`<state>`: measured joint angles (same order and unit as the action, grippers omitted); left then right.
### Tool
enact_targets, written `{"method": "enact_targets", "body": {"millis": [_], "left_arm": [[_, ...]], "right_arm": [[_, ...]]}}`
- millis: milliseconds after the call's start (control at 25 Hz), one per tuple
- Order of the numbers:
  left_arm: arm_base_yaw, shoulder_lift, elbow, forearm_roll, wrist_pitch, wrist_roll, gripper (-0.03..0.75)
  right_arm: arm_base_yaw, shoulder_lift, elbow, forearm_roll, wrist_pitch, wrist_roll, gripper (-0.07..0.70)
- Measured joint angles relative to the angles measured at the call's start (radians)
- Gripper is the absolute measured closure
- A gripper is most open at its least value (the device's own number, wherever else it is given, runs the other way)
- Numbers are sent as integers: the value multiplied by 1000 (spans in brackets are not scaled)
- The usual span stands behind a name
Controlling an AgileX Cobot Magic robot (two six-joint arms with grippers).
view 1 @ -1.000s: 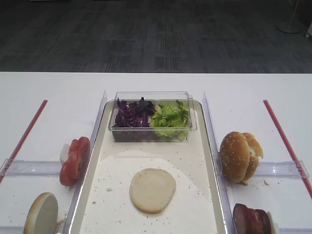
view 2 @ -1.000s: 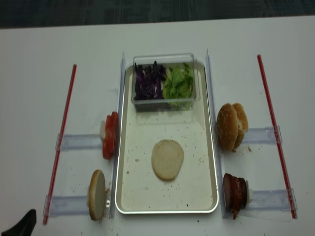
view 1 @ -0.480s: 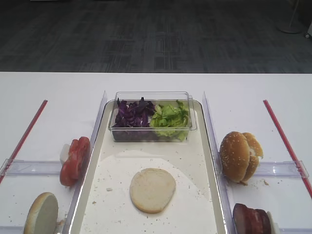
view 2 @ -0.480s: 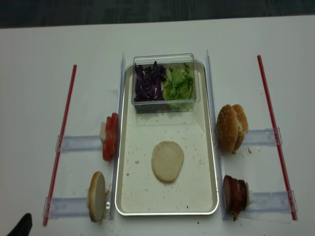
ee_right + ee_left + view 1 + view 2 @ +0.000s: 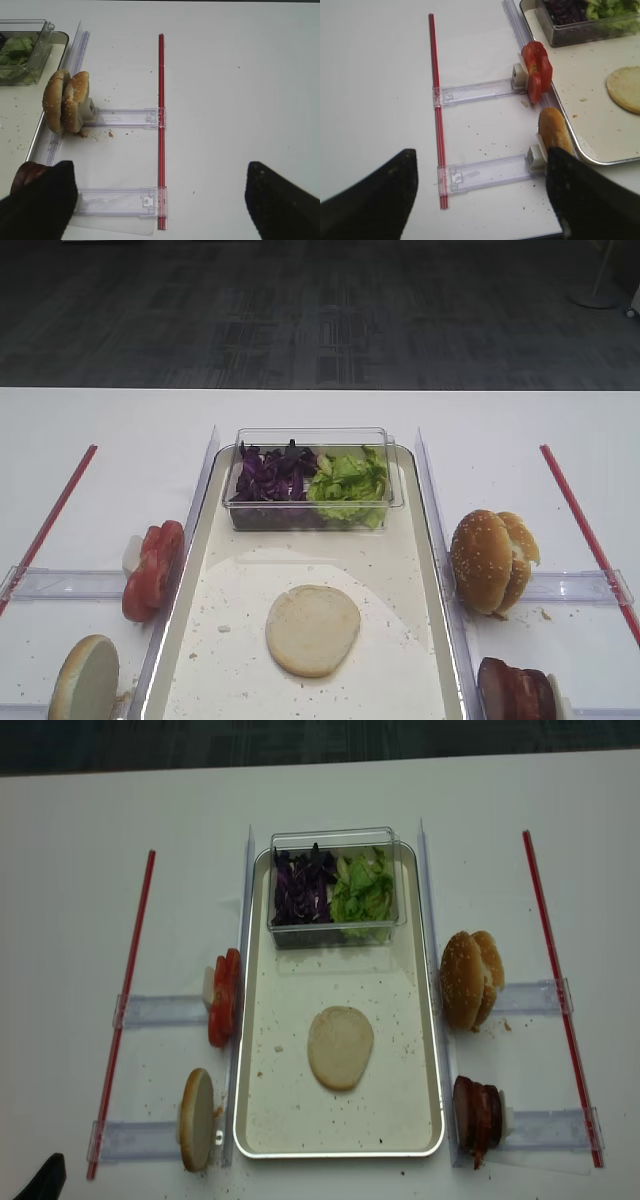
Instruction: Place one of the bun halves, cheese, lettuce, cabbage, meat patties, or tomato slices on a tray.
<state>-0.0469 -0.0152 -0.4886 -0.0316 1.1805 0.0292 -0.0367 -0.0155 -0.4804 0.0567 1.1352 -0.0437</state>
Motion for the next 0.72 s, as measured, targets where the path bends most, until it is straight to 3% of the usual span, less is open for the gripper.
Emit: {"method": "enact_targets", "body": {"millis": [720], "left_arm": [[13, 0, 0, 0, 0, 0, 223]], "right_arm": [[0, 0, 0, 0, 0, 0, -60]]}}
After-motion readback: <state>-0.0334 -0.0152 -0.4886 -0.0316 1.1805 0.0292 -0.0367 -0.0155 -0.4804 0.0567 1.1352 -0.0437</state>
